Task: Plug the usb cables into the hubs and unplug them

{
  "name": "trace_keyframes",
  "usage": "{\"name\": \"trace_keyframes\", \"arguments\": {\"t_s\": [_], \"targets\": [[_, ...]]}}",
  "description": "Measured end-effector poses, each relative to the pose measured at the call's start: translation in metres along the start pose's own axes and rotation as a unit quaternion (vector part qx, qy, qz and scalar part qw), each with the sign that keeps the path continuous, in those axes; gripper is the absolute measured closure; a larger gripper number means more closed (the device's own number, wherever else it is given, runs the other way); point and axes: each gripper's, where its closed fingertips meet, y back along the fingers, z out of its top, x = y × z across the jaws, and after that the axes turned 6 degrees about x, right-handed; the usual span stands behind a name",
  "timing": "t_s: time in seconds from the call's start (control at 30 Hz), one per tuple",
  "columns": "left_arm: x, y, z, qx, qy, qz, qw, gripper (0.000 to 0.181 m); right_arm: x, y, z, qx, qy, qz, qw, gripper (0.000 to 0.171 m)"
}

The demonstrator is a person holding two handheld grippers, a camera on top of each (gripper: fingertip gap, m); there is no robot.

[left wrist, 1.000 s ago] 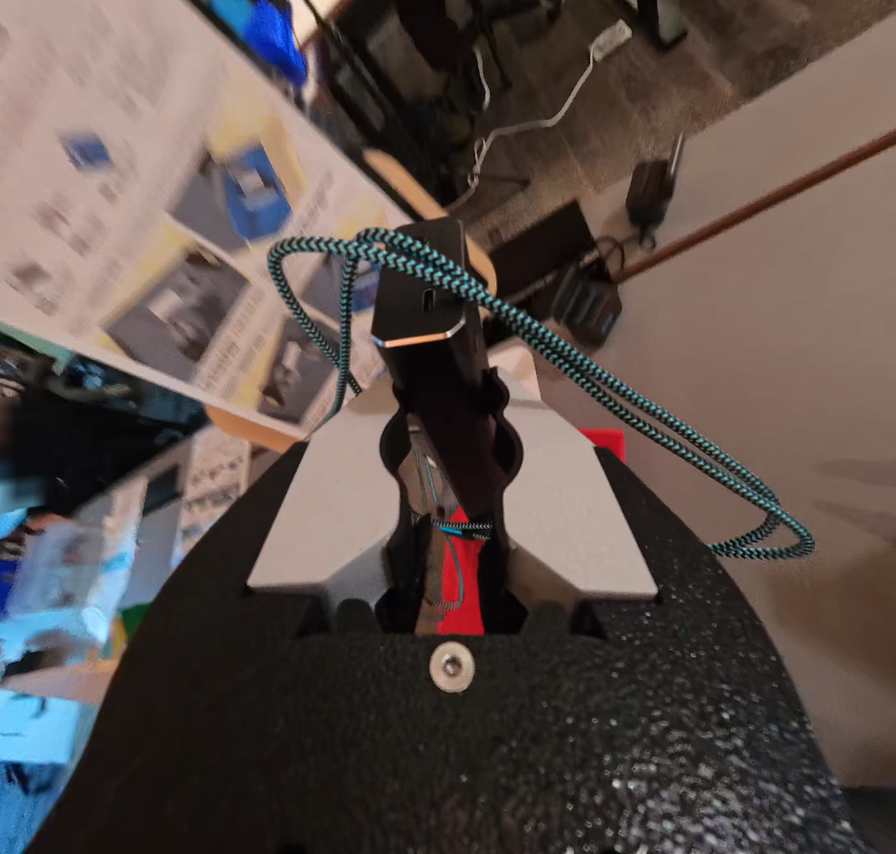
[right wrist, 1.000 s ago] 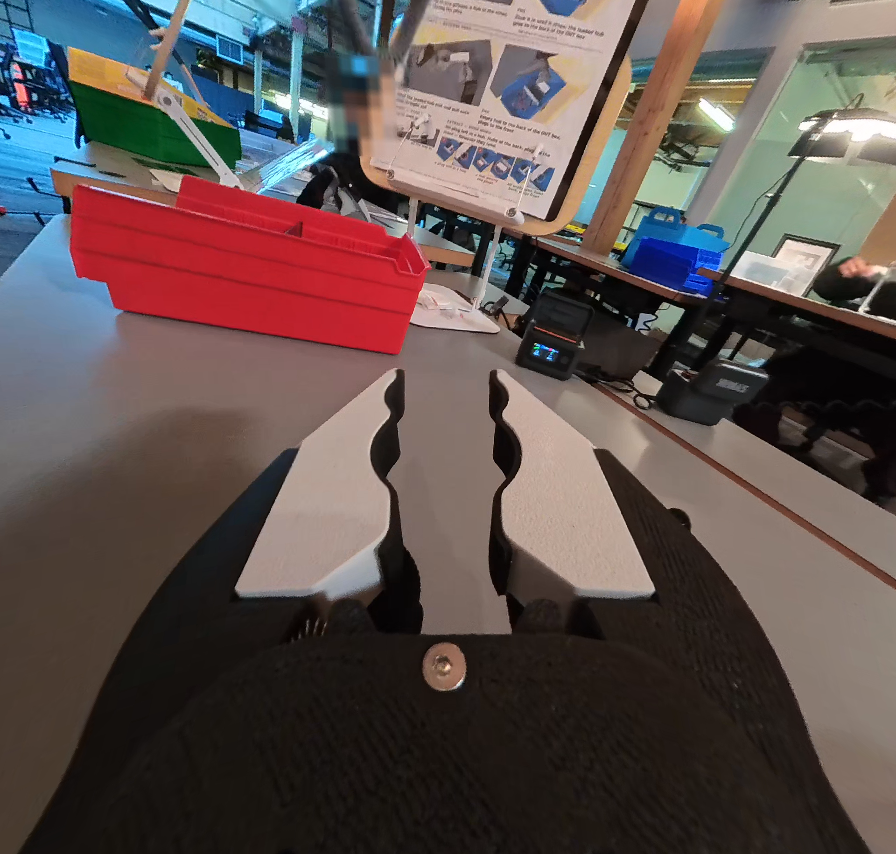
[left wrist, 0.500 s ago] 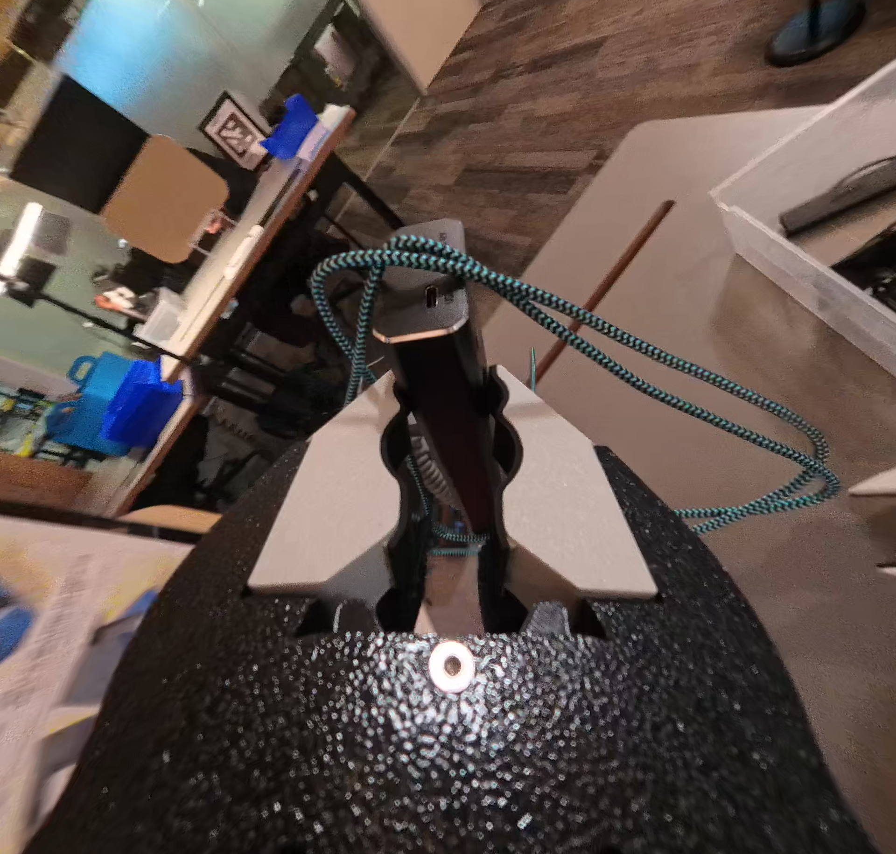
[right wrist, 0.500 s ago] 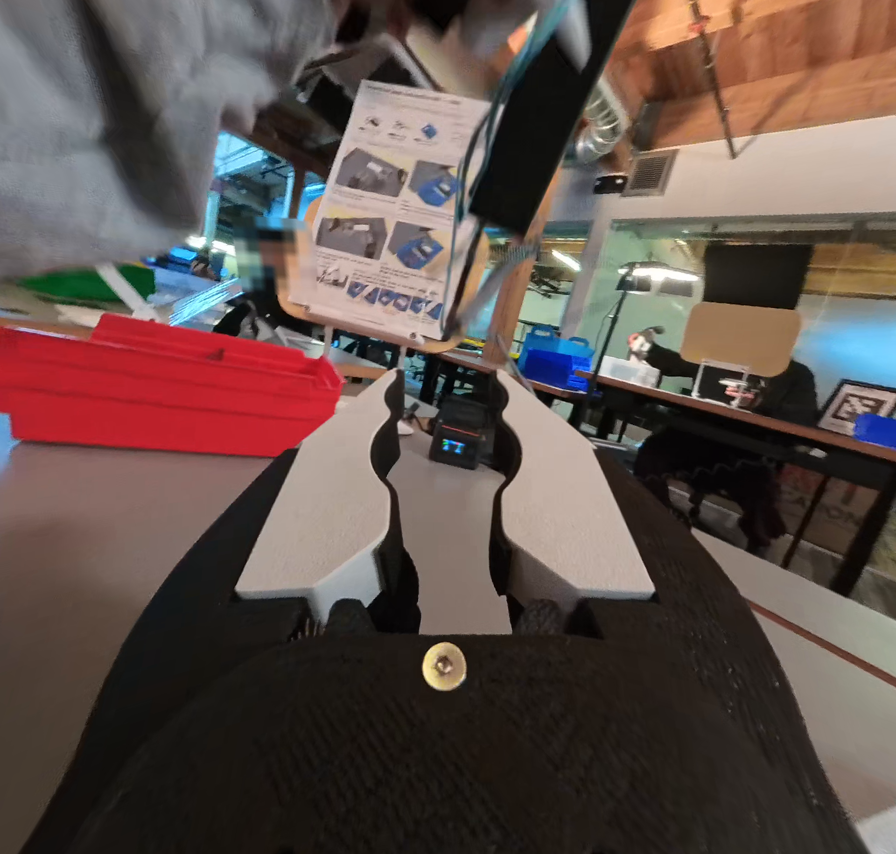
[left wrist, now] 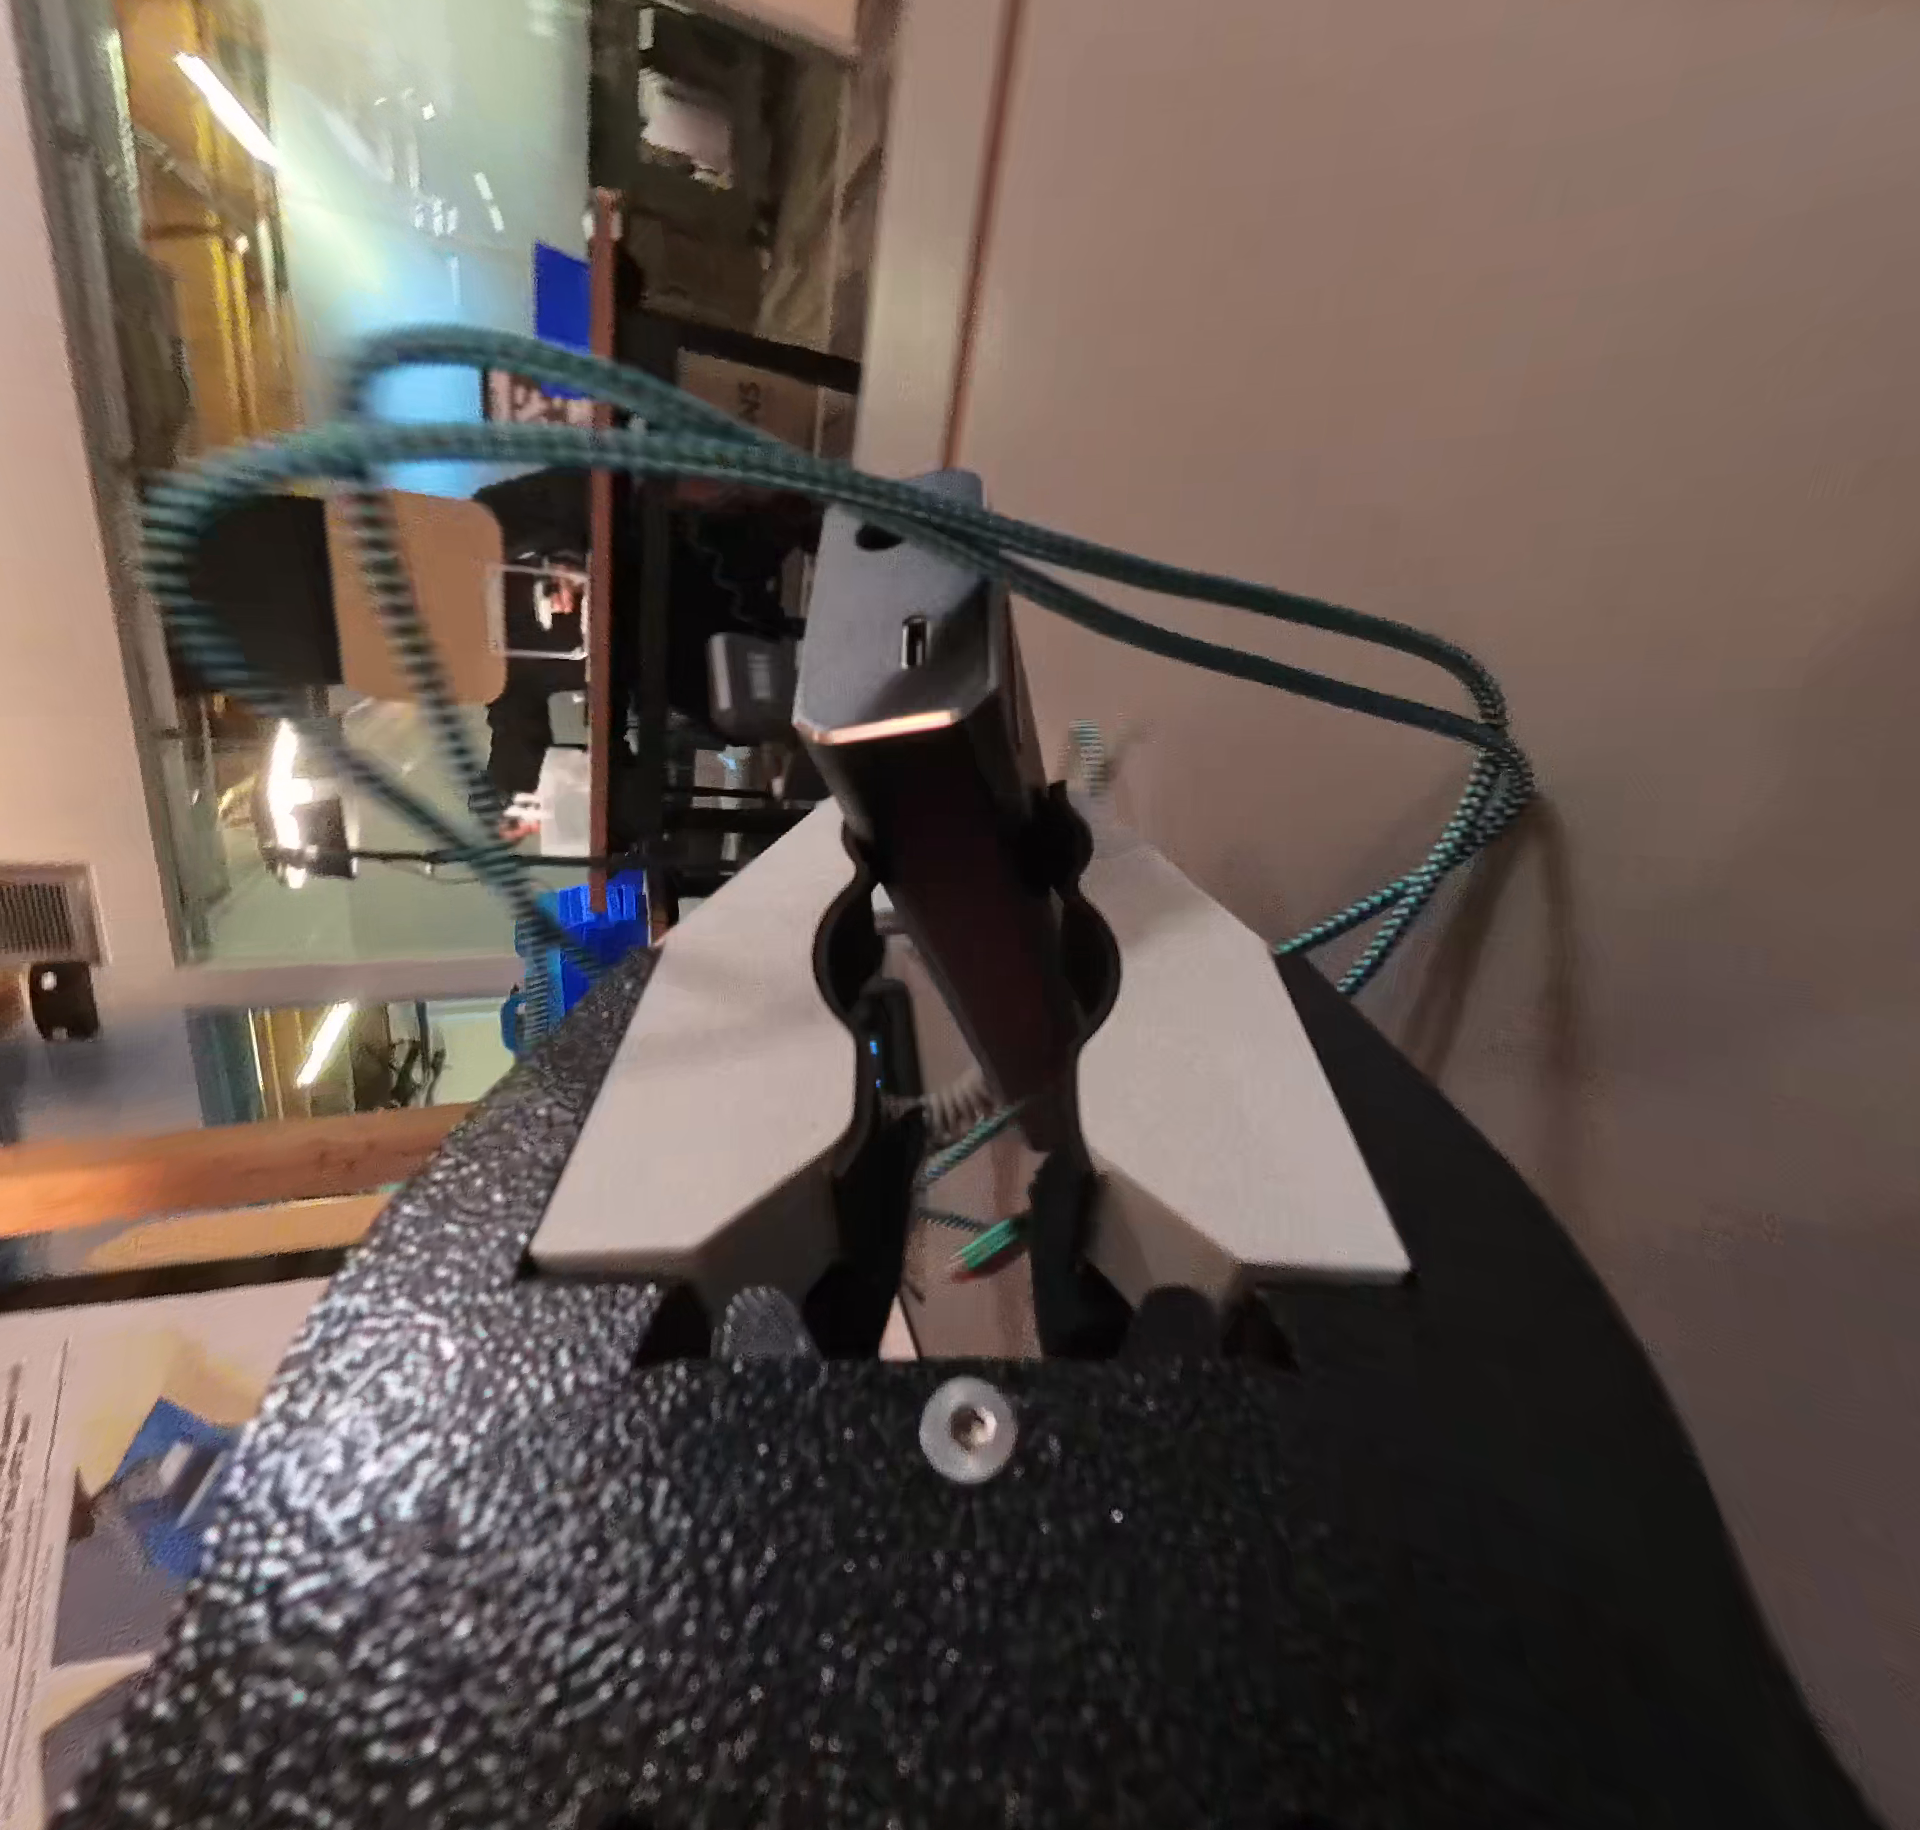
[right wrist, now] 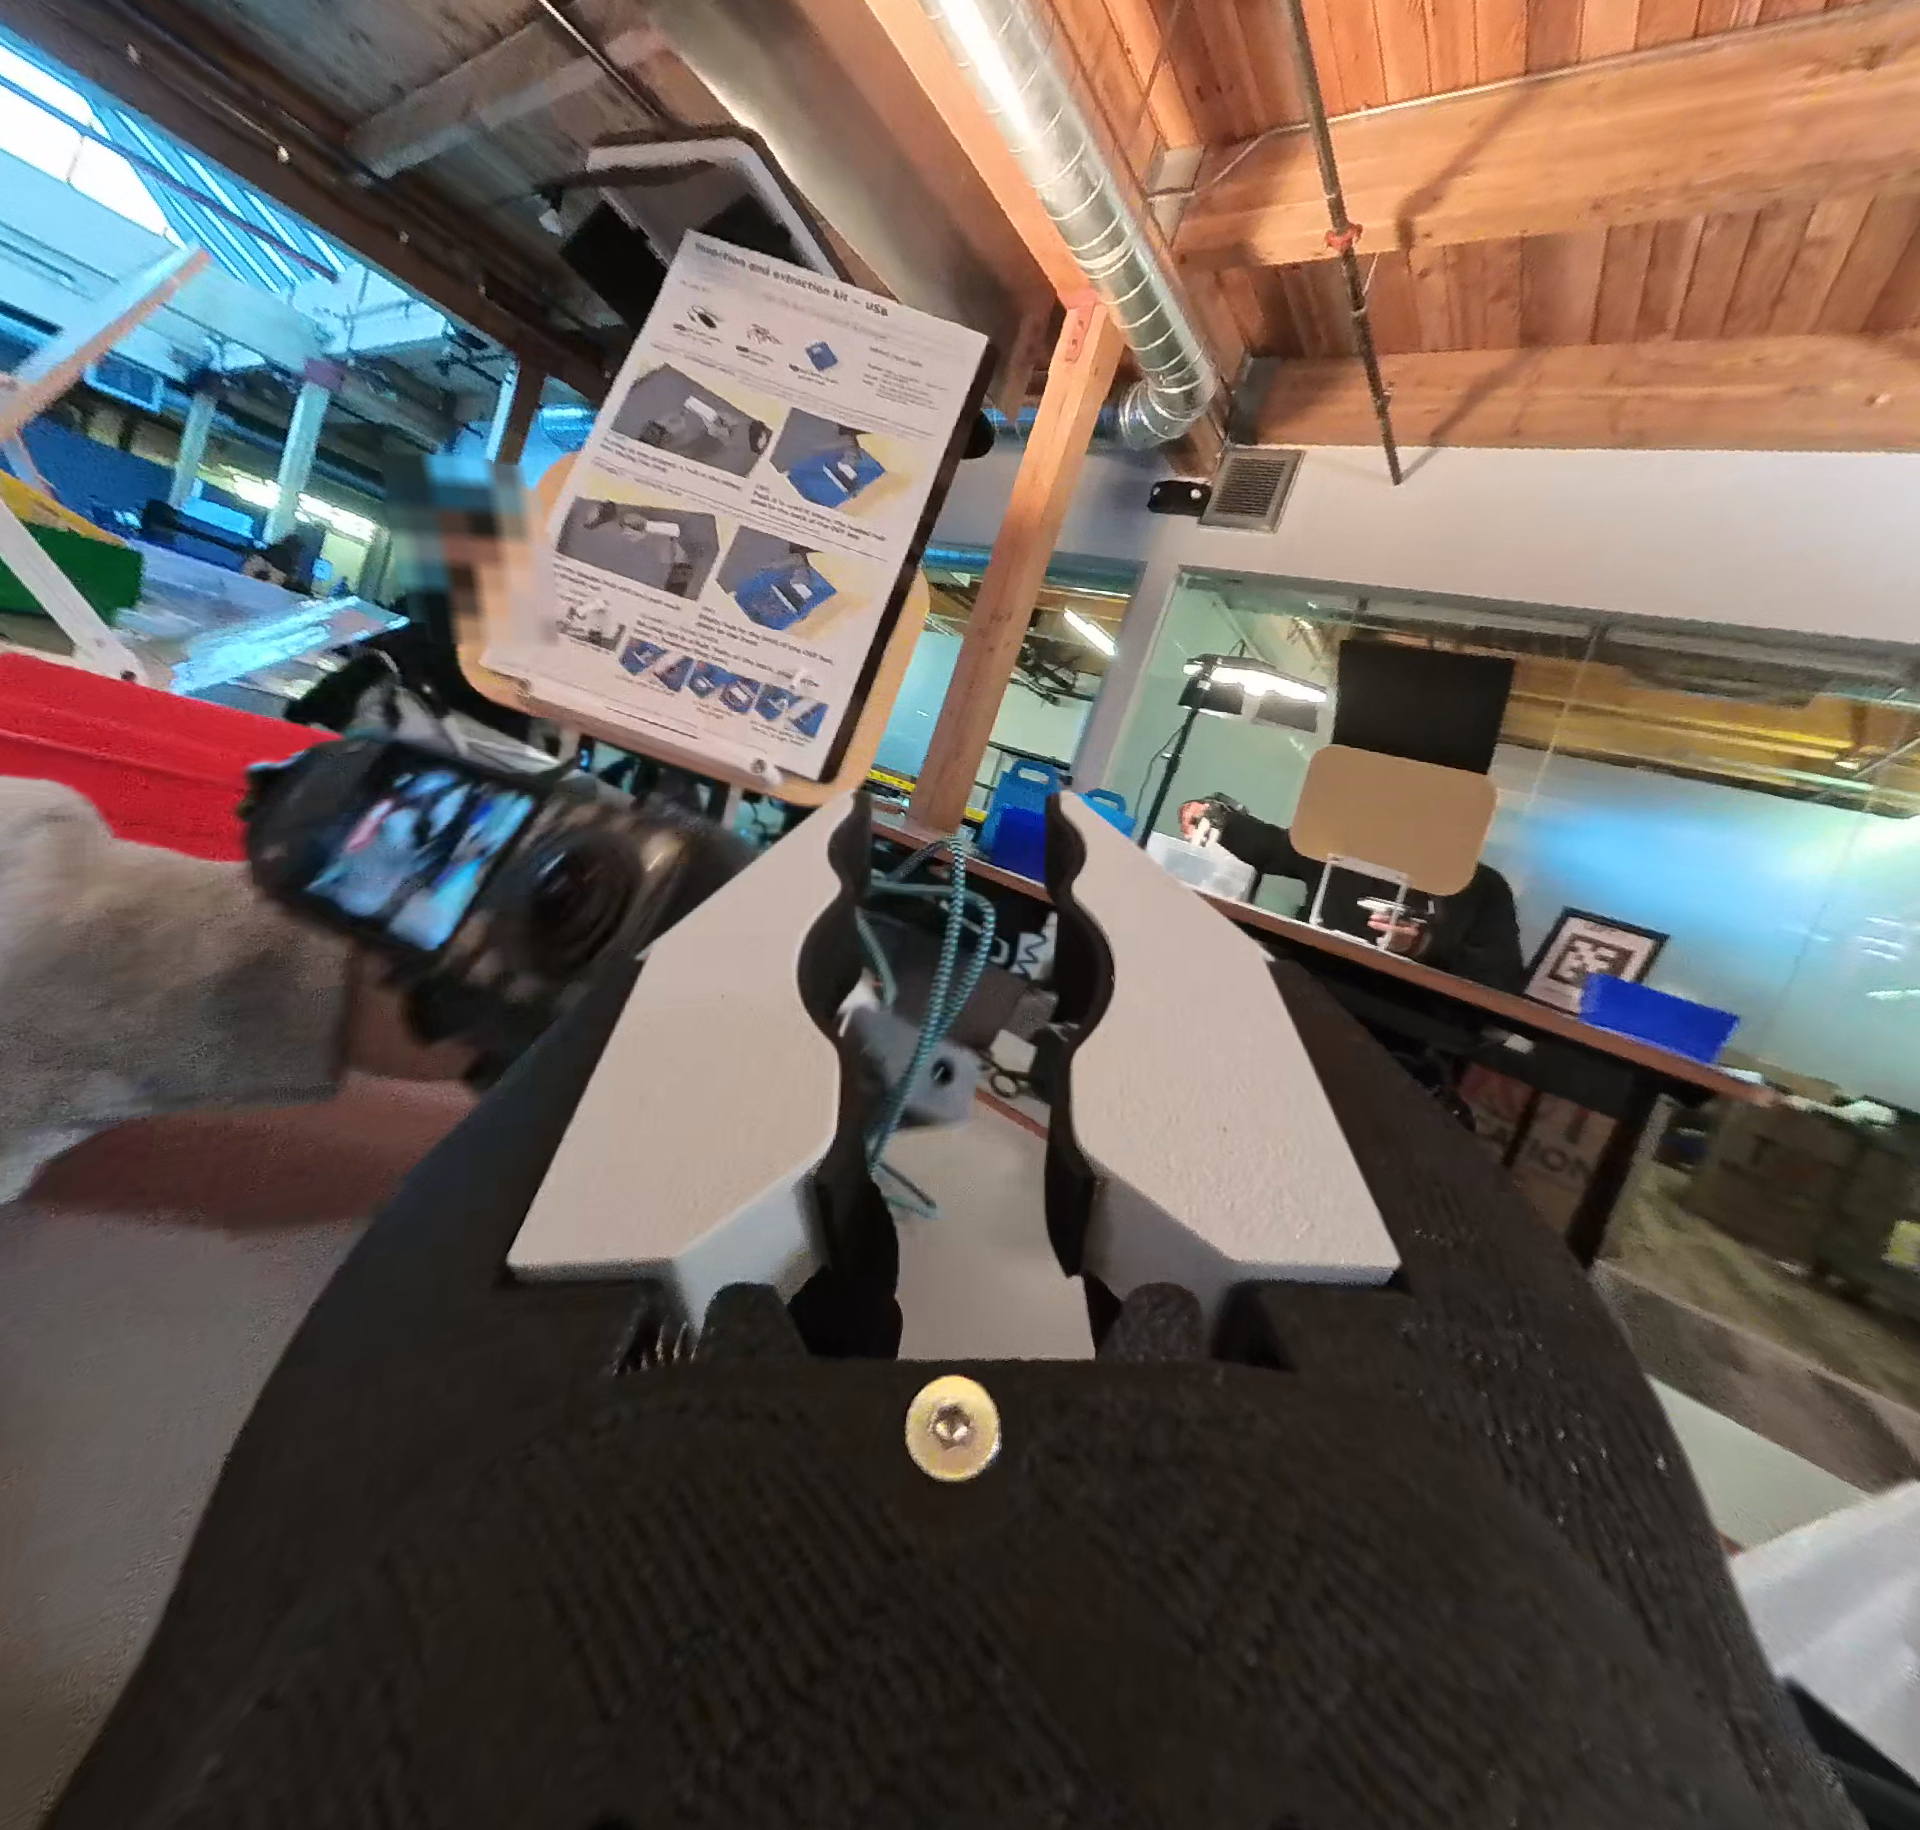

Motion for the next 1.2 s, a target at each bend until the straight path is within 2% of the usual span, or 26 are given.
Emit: {"name": "trace_keyframes", "arguments": {"t_s": [0.13,0.17,0.2,0.27,0.3,0.4,0.5,0.6,0.7,0.83,0.87,0.93,1.03,1.1,1.2], "targets": [[-0.042,0.011,0.013,-0.008,-0.071,0.004,0.997,0.152,-0.004,0.0,0.0,0.003,0.019,-0.009,1.0,0.14],[-0.052,0.013,0.016,-0.014,-0.061,-0.011,0.998,0.14,-0.004,0.0,0.0,0.004,0.028,-0.01,1.0,0.14],[-0.063,0.015,0.018,-0.016,-0.053,-0.033,0.998,0.119,-0.004,0.0,-0.001,0.006,0.038,-0.012,0.999,0.141],[-0.069,0.023,0.018,-0.017,-0.058,-0.035,0.998,0.127,-0.005,-0.001,-0.005,0.014,0.052,-0.016,0.998,0.141],[-0.071,0.03,0.02,-0.026,-0.056,-0.039,0.997,0.124,-0.004,-0.001,-0.006,0.017,0.057,-0.014,0.998,0.142],[-0.077,0.066,0.027,-0.071,-0.026,-0.083,0.994,0.106,0.001,-0.001,-0.01,0.024,0.077,-0.009,0.997,0.142],[-0.071,0.106,0.029,-0.151,0.027,-0.103,0.983,0.106,0.007,-0.002,-0.015,0.035,0.105,-0.005,0.994,0.142],[-0.042,0.117,0.013,-0.211,0.134,-0.091,0.964,0.106,0.014,-0.005,-0.024,0.052,0.111,0.008,0.992,0.142],[-0.009,0.098,-0.009,-0.247,0.271,-0.104,0.925,0.108,0.017,-0.007,-0.035,0.071,0.115,0.018,0.991,0.141],[0.01,0.062,-0.024,-0.289,0.402,-0.177,0.851,0.128,0.019,-0.009,-0.049,0.096,0.126,0.027,0.987,0.142],[0.009,0.055,-0.027,-0.298,0.423,-0.195,0.833,0.135,0.018,-0.009,-0.052,0.102,0.129,0.029,0.986,0.143],[0.004,0.042,-0.038,-0.274,0.449,-0.215,0.823,0.159,0.019,-0.01,-0.058,0.115,0.122,0.04,0.985,0.145],[-0.007,0.061,-0.033,-0.273,0.44,-0.323,0.792,0.167,0.033,-0.011,-0.072,0.15,0.1,0.089,0.98,0.145],[-0.015,0.071,-0.033,-0.283,0.41,-0.361,0.788,0.173,0.047,-0.011,-0.089,0.193,0.075,0.134,0.969,0.145],[-0.029,0.062,-0.044,-0.273,0.37,-0.342,0.82,0.177,0.058,-0.014,-0.117,0.272,0.053,0.159,0.948,0.144]]}}
